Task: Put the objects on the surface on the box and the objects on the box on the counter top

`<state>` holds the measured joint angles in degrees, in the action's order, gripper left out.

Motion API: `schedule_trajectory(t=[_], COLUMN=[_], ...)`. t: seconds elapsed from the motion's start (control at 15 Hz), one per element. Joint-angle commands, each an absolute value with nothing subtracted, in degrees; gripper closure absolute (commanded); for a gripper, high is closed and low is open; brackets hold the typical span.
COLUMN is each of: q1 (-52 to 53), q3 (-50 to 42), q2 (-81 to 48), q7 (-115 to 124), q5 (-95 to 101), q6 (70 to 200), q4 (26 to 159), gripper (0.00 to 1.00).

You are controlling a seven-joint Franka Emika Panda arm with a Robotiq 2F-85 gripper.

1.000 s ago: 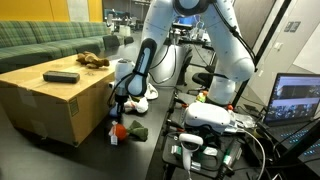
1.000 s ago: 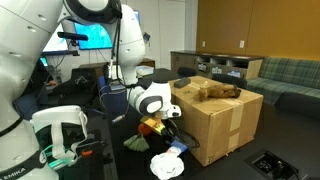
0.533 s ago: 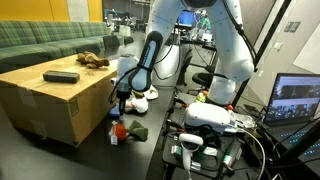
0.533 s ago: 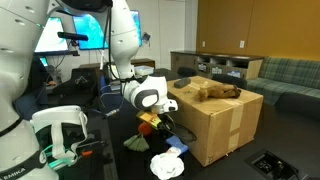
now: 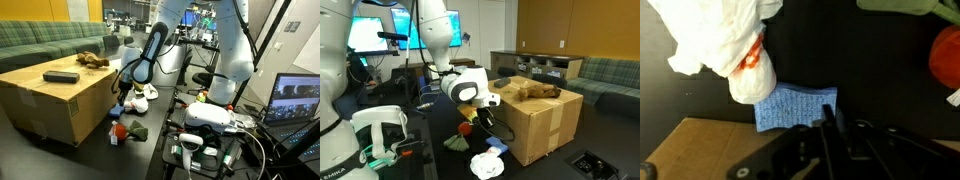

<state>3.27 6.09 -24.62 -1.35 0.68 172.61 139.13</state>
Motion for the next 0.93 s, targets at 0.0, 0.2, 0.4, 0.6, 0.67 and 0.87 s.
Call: schedule_trajectory(t=[0.0, 0.2, 0.4, 0.6, 0.67, 0.87], q1=[2.78, 1.99, 1.70, 2.30, 2.56, 2.78], q3=[6.51, 7.66, 8.09, 7.04, 6.66, 5.45], q2=[-25.89, -28.35, -30.76, -33.63, -34.42, -36.99], q7=[2.15, 2.68, 3.26, 3.66, 3.77, 3.41], q5=[-2.85, -4.95, -5.82, -5.26, -5.07, -4.45], q6=[174.65, 175.39, 177.62, 180.88, 181.77, 184.78], q4=[138.46, 137.04, 135.83, 134.36, 133.88, 132.41], gripper=[0.54, 0.32, 0.10, 0.00, 0.00, 0.00])
